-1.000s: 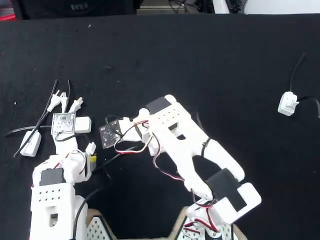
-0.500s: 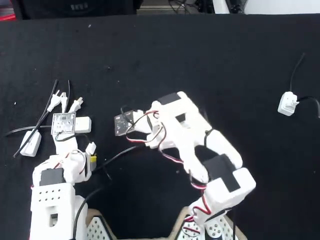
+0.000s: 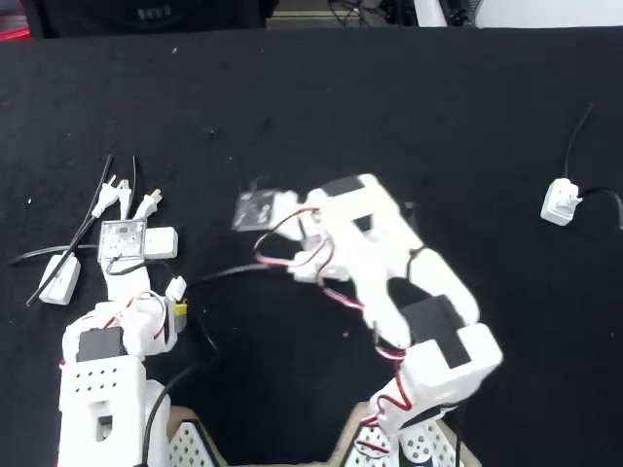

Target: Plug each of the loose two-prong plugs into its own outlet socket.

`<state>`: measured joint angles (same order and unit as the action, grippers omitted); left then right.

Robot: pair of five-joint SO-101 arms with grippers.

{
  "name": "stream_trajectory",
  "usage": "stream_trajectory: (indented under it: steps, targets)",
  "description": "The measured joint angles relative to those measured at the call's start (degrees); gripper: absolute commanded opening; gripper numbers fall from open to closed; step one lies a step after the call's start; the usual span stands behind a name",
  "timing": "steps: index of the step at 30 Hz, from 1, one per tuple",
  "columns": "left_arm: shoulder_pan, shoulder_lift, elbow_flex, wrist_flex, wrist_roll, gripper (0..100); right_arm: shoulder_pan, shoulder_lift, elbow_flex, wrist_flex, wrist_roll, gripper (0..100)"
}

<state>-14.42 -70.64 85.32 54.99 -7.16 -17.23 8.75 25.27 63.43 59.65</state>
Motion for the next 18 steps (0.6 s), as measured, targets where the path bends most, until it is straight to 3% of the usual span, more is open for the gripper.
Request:
stream_trajectory:
  steps: [5,8,12,18]
  targets:
    - [-2.64,0.00,0.00,0.62,0.09,23,11.96,-0.97,0.09,4.22,-0.88,1.1]
    - [-2.64,0.00,0.00,0.70,0.00,23,19.08,-1.49,0.09,5.63,-5.10,1.1]
    - [-2.64,0.00,0.00,0.70,0.00,23,26.90,-1.49,-1.85,4.84,-16.53,1.1]
    - [-2.64,0.00,0.00,0.70,0.00,23,36.04,1.14,-13.80,3.52,-39.65,1.1]
